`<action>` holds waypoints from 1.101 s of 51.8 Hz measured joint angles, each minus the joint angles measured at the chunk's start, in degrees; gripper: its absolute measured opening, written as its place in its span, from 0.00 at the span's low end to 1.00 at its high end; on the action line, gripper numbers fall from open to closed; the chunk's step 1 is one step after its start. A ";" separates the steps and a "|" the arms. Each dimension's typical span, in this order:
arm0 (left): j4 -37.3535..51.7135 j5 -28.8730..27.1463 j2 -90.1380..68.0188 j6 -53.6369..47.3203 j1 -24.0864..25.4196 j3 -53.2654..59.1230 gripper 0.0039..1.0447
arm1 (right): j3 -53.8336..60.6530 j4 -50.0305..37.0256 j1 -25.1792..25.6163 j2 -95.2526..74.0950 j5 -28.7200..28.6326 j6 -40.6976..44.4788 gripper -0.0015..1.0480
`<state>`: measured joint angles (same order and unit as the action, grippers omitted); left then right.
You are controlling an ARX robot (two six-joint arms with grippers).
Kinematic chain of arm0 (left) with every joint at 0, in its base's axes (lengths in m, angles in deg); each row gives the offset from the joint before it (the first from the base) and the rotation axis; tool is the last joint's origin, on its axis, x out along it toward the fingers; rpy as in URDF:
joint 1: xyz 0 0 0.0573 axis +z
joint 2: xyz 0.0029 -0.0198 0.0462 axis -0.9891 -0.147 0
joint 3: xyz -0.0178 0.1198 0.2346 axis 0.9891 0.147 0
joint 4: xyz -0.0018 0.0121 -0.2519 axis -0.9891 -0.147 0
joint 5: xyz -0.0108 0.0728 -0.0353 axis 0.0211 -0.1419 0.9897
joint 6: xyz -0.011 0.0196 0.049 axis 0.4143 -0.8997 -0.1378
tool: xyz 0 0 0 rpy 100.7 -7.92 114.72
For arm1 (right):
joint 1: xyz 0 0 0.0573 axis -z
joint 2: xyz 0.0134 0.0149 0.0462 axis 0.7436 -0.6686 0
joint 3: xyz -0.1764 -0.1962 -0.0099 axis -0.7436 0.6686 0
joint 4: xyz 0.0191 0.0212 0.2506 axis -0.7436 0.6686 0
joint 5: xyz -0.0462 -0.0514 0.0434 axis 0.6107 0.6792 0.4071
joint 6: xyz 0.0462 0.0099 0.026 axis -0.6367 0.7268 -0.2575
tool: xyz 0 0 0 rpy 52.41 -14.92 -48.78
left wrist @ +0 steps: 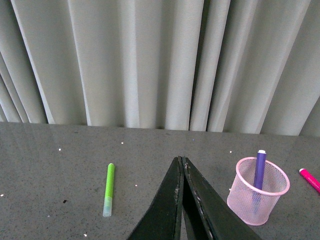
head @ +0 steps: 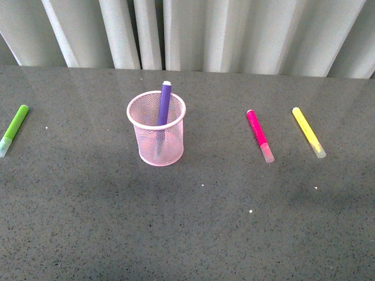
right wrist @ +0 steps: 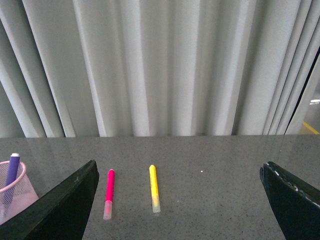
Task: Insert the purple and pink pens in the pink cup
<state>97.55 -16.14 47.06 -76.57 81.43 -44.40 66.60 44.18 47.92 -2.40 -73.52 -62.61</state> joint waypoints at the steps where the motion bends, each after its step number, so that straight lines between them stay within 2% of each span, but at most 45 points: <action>1: -0.37 0.00 0.37 0.00 0.00 0.00 0.03 | 0.00 0.00 0.00 0.00 0.00 0.00 0.93; 18: -5.92 0.00 5.92 0.00 0.00 0.00 0.03 | 0.00 0.00 0.00 0.00 0.00 0.00 0.93; 22: -15.04 0.02 13.11 0.00 0.00 -0.02 0.03 | 0.00 0.00 0.00 0.00 0.00 0.00 0.93; 36: -15.80 0.00 15.39 0.02 0.00 -0.02 0.04 | 0.00 0.00 0.00 0.00 0.00 0.00 0.93; 46: -15.82 0.00 15.41 0.00 0.00 -0.02 0.48 | 0.00 0.00 0.00 0.00 0.00 0.00 0.93; 49: -15.82 0.02 15.41 0.00 0.00 -0.02 0.58 | 0.00 0.00 0.00 0.00 0.00 0.00 0.93; 52: -15.82 0.02 15.41 0.00 0.00 -0.02 0.66 | -2.05 5.62 -1.55 -2.58 6.10 -2.82 0.93; 54: -15.82 0.00 15.41 0.00 0.00 -0.02 0.73 | -5.46 12.48 -2.21 -8.52 12.50 -6.27 0.93; 57: -15.82 -0.02 15.45 0.00 0.00 -0.02 0.82 | -8.15 13.73 -0.13 -16.66 14.49 -8.63 0.93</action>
<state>81.73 -16.17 62.52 -76.57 81.43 -44.42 58.45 57.91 47.79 -19.05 -59.03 -71.24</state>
